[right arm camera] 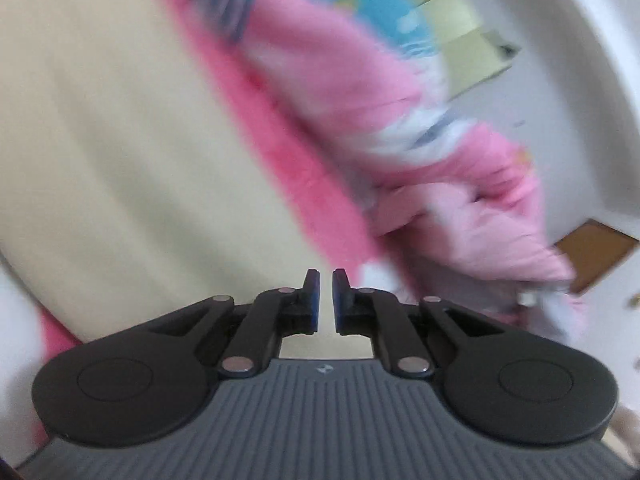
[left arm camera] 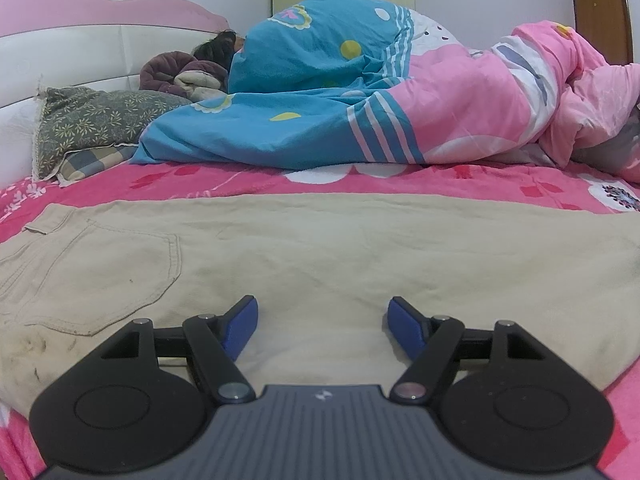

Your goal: Fold clothes

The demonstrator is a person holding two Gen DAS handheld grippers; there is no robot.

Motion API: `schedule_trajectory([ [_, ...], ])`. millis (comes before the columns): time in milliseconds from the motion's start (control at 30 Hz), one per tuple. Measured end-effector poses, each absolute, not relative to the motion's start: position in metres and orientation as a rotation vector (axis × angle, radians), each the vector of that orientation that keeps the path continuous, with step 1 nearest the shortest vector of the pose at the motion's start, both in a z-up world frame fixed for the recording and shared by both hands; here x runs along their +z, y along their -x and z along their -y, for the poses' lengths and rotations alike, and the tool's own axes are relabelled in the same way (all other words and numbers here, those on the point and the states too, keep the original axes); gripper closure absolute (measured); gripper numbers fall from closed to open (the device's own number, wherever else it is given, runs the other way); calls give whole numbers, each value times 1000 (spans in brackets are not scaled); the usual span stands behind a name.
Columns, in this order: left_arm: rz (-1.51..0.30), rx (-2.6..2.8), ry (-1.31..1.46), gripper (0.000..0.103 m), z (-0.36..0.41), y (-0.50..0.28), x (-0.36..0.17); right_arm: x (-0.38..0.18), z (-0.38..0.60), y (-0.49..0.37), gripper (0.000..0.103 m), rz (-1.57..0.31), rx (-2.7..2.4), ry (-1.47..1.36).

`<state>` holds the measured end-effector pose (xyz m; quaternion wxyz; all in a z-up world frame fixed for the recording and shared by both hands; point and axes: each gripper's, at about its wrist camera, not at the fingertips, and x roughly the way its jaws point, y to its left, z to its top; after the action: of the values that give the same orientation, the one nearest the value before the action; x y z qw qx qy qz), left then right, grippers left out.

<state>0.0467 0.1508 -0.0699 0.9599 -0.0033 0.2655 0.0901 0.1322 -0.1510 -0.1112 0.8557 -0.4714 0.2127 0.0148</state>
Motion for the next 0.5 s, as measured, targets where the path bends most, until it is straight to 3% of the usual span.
schedule_trajectory([
  [67,-535,180,6,29,-151,-46,-70,-103,196,-158,99,-552,-51,801],
  [200,-533,180,8,29,-151,-46,-70,-94,263,-191,96,-636,-393,819],
  [267,-532,182,7,29,-151,-46,-71,-79,263,-183,96,-589,-362,741],
  [400,-532,183,5,29,-151,-47,-71,-85,206,-170,99,-475,-78,869],
  [500,-531,180,7,29,-151,-47,-70,-101,226,-209,98,-607,-163,767],
])
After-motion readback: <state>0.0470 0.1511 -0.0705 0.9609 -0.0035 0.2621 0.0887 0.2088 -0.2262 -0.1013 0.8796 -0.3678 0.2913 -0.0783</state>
